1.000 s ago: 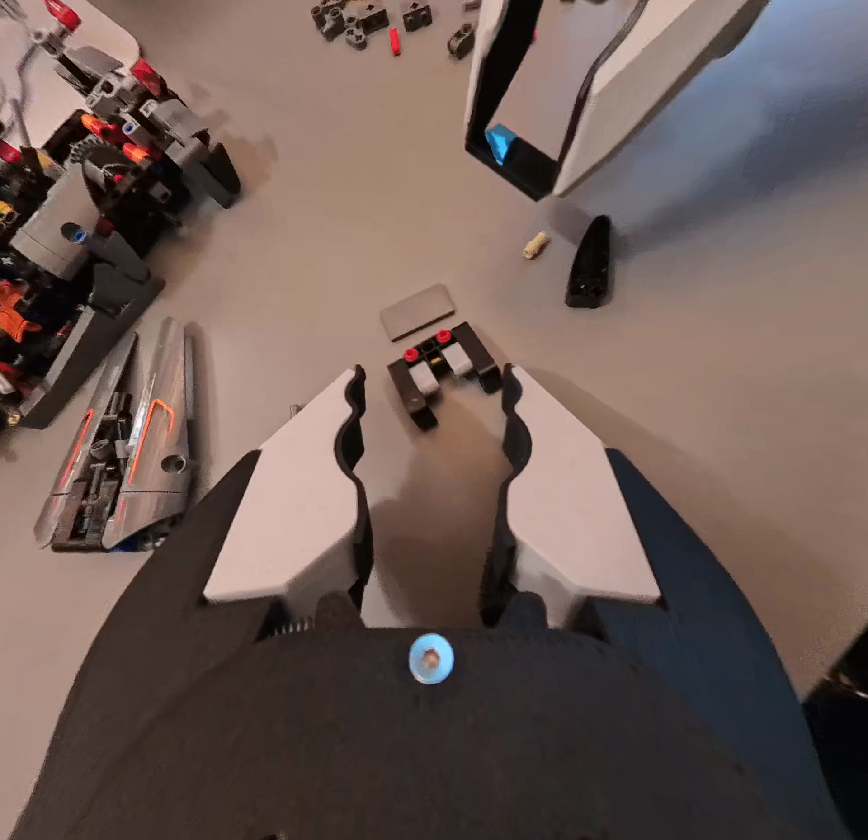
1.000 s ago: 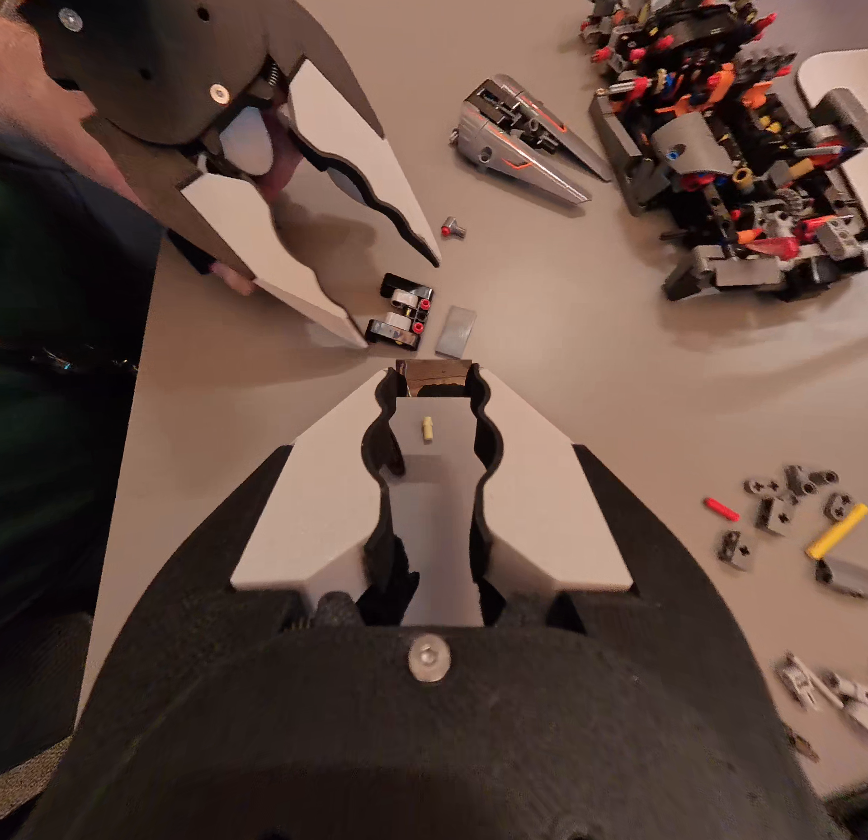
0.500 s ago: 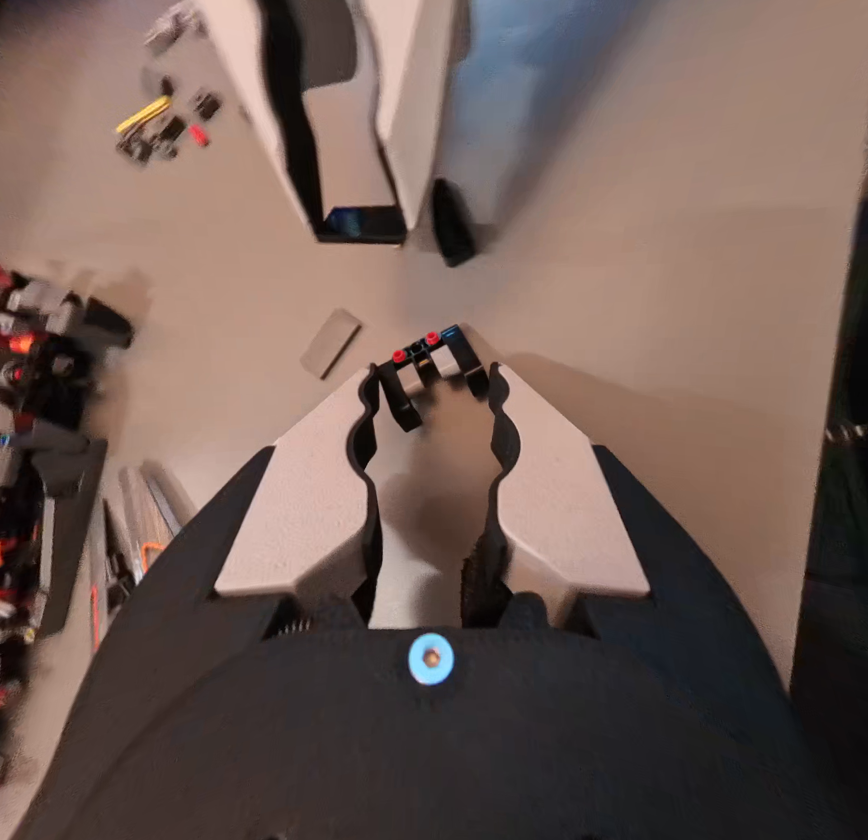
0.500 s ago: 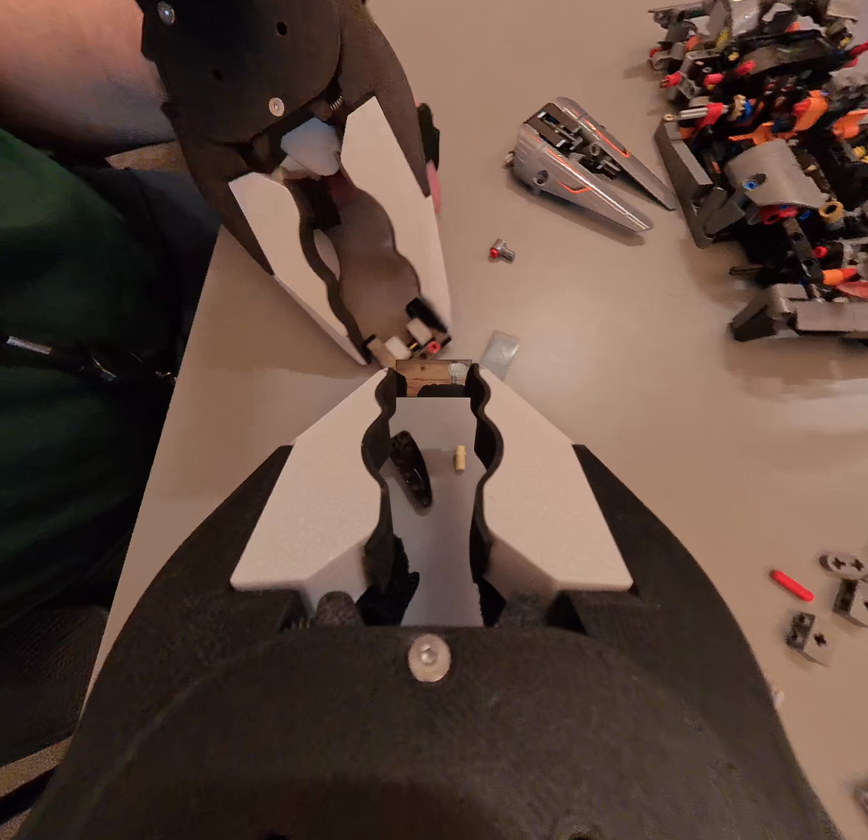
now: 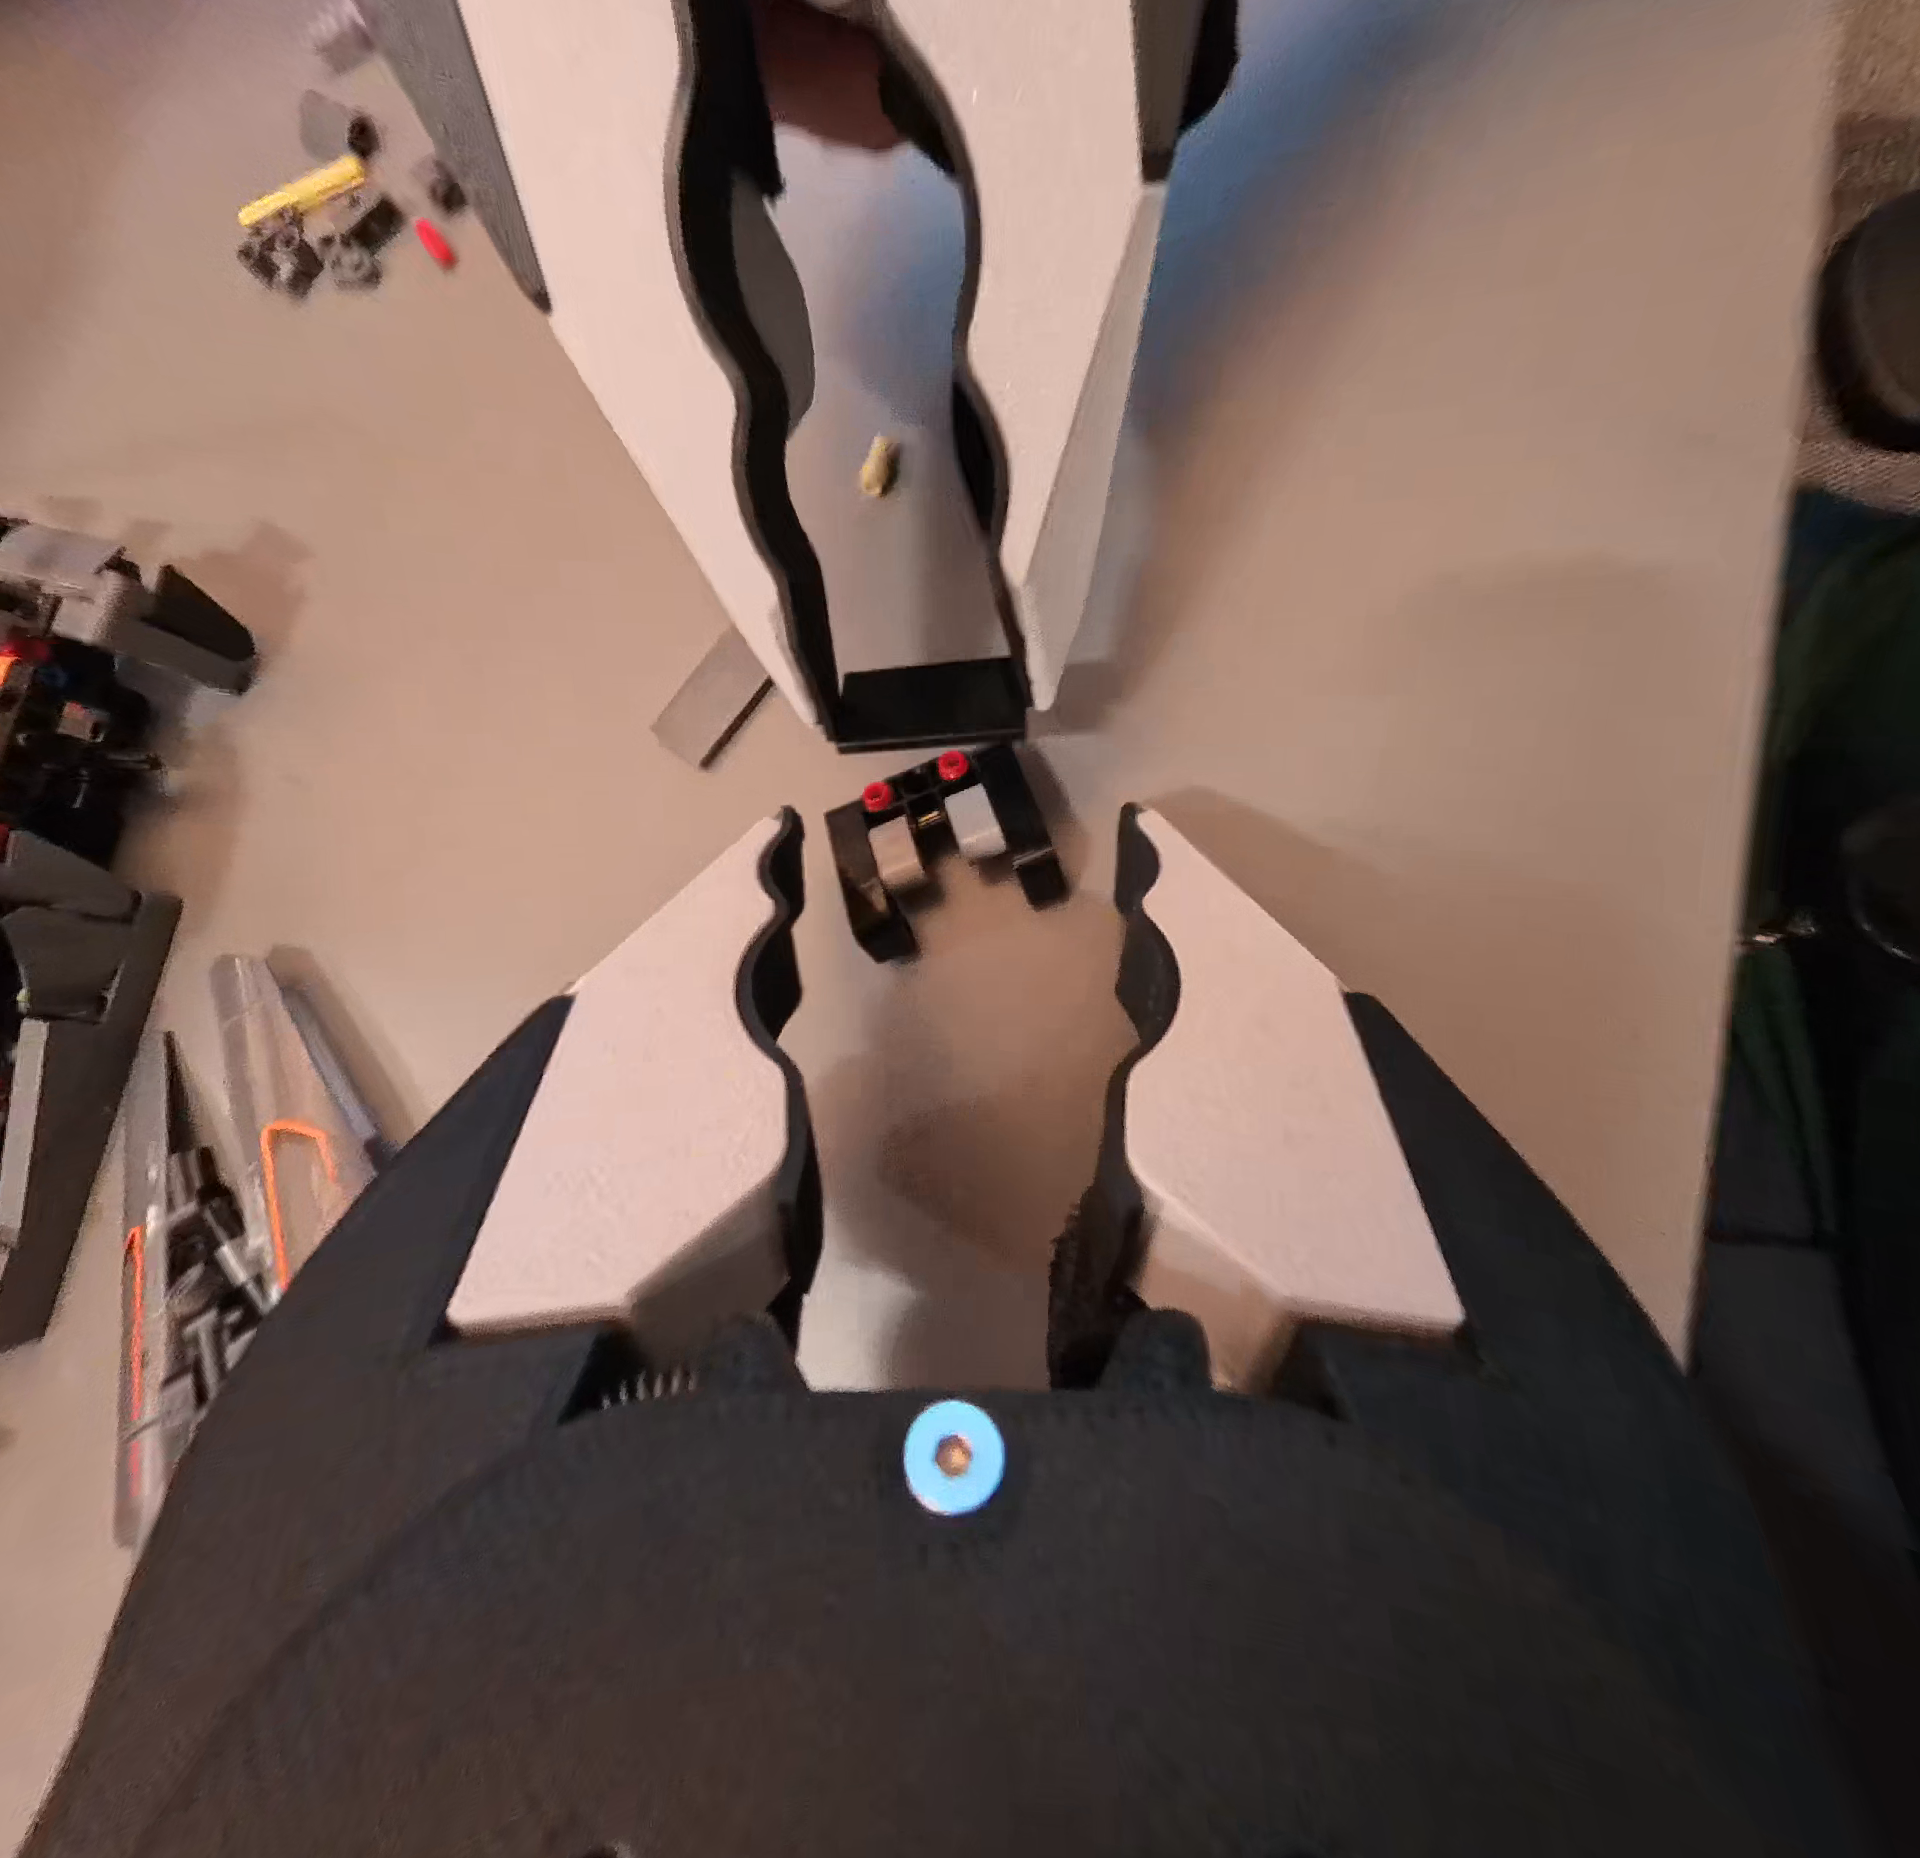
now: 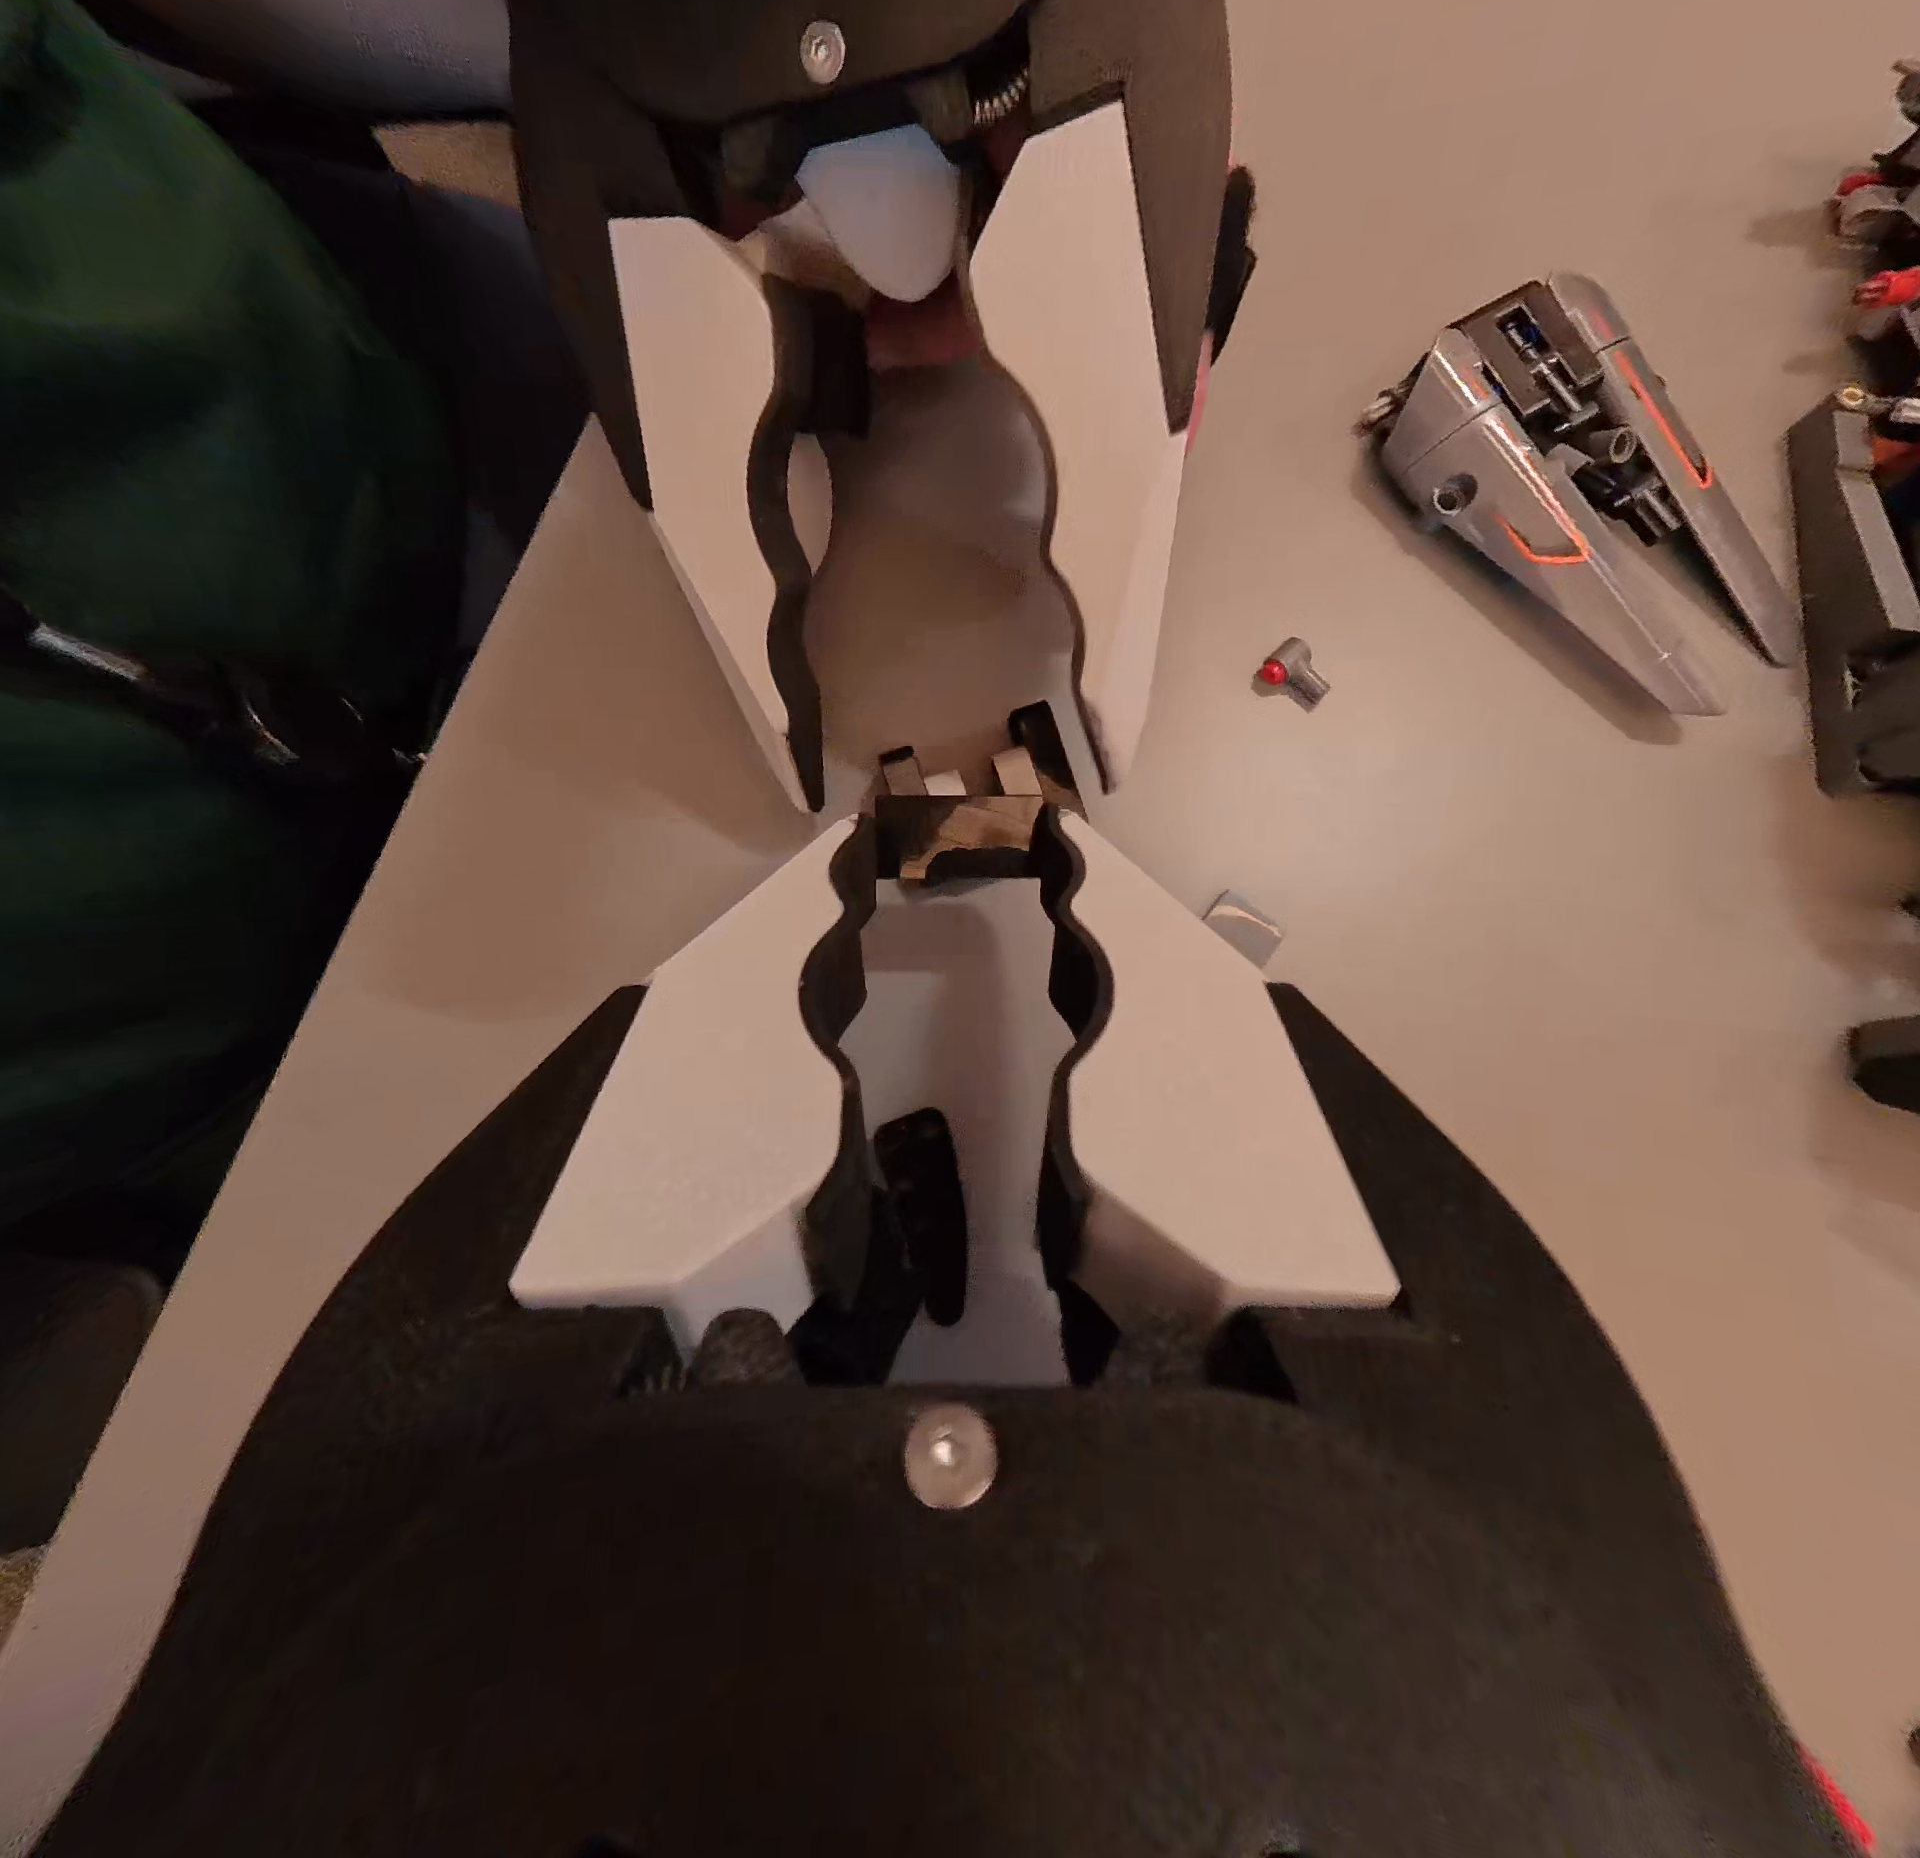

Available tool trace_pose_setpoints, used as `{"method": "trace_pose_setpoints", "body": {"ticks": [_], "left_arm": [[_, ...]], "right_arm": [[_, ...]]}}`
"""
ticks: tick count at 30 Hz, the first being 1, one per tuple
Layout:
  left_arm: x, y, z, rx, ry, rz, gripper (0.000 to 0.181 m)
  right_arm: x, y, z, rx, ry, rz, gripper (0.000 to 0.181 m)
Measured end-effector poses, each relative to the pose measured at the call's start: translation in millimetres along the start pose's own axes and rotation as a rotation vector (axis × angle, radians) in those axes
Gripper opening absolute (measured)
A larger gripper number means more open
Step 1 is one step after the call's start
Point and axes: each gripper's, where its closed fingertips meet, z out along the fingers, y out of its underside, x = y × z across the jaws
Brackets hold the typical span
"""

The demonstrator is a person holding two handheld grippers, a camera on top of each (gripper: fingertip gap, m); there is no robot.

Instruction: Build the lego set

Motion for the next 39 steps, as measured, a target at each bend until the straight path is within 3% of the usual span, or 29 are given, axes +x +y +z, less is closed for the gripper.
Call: {"method": "trace_pose_setpoints", "body": {"ticks": [1,5,13,21,39], "left_arm": [[-4.4,1.7,3.0,-0.014,-0.032,-0.013,0.052],[1.3,-0.6,6.5,0.023,0.029,-0.018,0.041],[2.9,2.8,3.8,0.039,0.105,0.012,0.041],[-2.2,2.4,-2.7,0.047,0.063,-0.014,0.049],[-0.3,6.6,1.7,0.047,0.083,-0.034,0.041]], "right_arm": [[1.0,1.6,1.3,-0.012,-0.002,-0.014,0.030],[0.9,2.6,6.4,-0.016,-0.030,-0.046,0.030],[-3.4,1.6,9.3,0.014,-0.055,-0.059,0.030],[-1.9,1.2,16.8,0.007,-0.031,-0.068,0.030],[1.4,1.0,17.9,0.036,-0.004,-0.013,0.035]]}}
